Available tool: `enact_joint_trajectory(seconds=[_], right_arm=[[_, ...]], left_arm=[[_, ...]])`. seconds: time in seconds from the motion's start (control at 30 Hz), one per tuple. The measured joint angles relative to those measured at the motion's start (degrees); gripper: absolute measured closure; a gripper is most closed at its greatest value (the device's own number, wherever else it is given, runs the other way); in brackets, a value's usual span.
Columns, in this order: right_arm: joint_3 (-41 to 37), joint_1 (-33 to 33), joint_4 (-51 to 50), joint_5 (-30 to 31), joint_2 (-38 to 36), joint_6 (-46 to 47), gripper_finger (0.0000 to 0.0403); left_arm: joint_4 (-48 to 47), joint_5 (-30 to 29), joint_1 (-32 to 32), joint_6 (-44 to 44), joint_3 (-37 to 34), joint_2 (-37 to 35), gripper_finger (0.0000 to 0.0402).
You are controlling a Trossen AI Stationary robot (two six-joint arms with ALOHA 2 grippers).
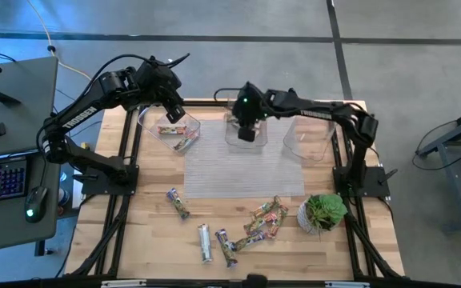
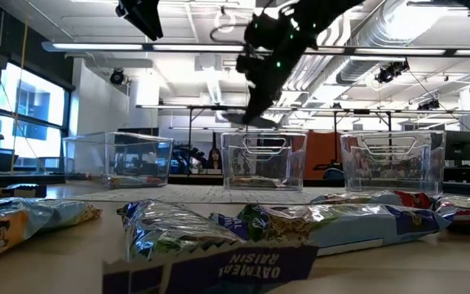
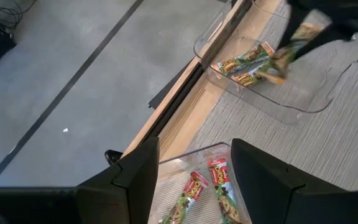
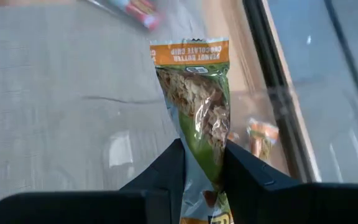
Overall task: Pick and place Granola Bars by type
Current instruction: Put the yellow granola bar into the middle transparent bin
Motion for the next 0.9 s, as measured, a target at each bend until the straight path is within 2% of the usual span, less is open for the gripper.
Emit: enact_joint_trajectory(seconds=[0.27,0.43,0.53,0.67,0.9], right_arm=[[0.0,-3.3,-2.8,0.3,4.2,0.5,0.0320],[0.0,-3.6,-2.6,8.4,6.3,2.2,0.0320],[0.0,-4.0,-2.6,8.0,7.4,2.5,0.0316],[0.1,-4.1,-2.5,5.9,9.6,3.3,0.0294],[0.1,-4.0,-1.9,9.7,11.3,2.8,0.0248]], left_arm=[[0.0,0.0,0.0,0.5,0.0,0.0,0.0207],[-0.1,0.0,0.0,1.3,0.0,0.0,0.0207],[-0.1,0.0,0.0,1.4,0.0,0.0,0.0207],[-0.1,0.7,0.0,1.3,0.0,0.0,0.0207],[-0.5,2.0,0.0,1.3,0.0,0.0,0.0207]])
